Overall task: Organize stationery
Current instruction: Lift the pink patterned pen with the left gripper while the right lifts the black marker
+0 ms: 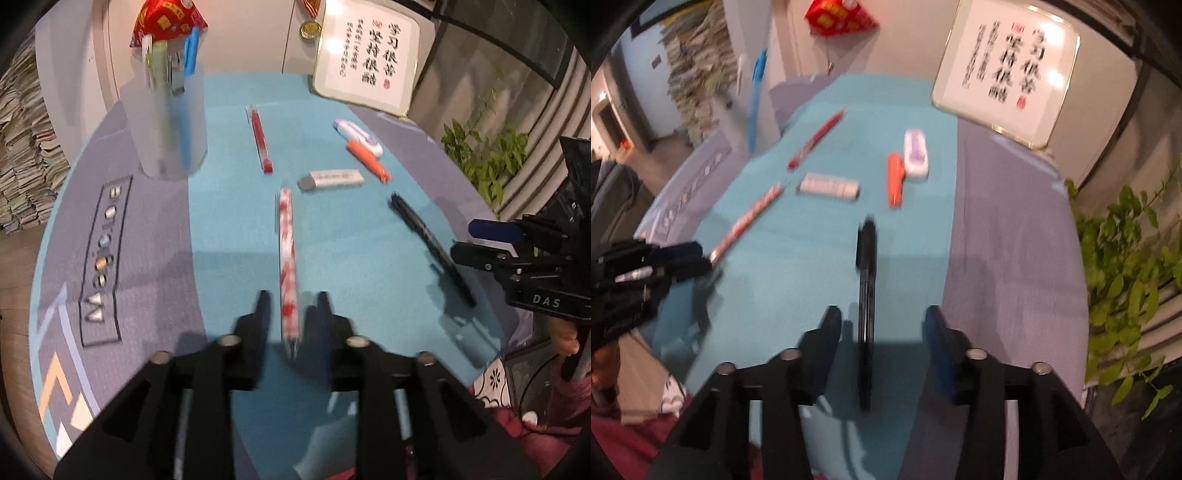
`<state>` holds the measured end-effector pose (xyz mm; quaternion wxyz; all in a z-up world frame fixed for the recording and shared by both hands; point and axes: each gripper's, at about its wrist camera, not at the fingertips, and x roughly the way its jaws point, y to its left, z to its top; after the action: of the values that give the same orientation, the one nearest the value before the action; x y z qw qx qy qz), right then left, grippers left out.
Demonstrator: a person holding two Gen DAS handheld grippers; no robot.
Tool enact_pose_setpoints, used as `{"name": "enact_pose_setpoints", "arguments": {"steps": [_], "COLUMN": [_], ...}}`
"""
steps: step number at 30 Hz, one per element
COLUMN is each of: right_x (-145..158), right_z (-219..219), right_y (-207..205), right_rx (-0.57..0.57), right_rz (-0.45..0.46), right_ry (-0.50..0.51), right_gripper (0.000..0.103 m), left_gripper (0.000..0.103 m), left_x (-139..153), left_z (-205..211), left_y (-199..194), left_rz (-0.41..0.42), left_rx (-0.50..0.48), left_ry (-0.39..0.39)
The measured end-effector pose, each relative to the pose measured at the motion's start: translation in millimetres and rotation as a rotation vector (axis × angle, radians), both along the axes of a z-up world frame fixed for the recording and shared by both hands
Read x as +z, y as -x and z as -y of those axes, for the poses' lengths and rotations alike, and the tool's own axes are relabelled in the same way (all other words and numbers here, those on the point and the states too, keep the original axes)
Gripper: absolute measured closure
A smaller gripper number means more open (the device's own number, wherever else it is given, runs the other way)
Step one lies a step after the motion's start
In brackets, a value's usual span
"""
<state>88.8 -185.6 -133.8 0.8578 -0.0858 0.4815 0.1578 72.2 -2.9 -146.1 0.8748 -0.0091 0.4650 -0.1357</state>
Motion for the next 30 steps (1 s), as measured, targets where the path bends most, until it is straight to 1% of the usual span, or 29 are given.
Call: {"name": "enact_pose_setpoints", "arguments": {"steps": [2, 4, 10, 20, 26, 29, 30], "right_x": [2, 0, -7, -15, -23, -23, -23], "right_z": [-3, -8, -18, -22, -27, -30, -30], "right_y": [-10, -23, -44, -58, -63, -63, -63], "right_rx": [0.005, -0.007, -0.012, -0.008, 0.006, 0.010, 0.011], "right_rz": [-0.016, -0.028, -0.047, -0.071, -0.091, -0.074, -0.069], "right_ry": [-0.028, -0.061, -0.079, -0.068, -0.042, -0.007, 0.003], "right_gripper": [0.055, 0.055, 0.055, 0.055, 0.063, 0.075, 0.084], "left_gripper": [0.071, 0.071, 0.071, 0.071, 0.071, 0.072, 0.073], "left_x": [3, 4, 2, -12, -12, -12, -12], "left_z": [2, 4, 10, 14, 12, 14, 16], "left_y": [-6, -13, -36, -63, -70, -73, -73], "left_rz": [0.018, 0.016, 0.005, -0.045, -0.042, -0.035, -0.032], "left_rx": [0.009, 0.013, 0.009, 0.009, 0.008, 0.007, 0.004], "left_ry": [-0.017, -0.019, -0.030, -0.041, -0.039, -0.048, -0.056]}}
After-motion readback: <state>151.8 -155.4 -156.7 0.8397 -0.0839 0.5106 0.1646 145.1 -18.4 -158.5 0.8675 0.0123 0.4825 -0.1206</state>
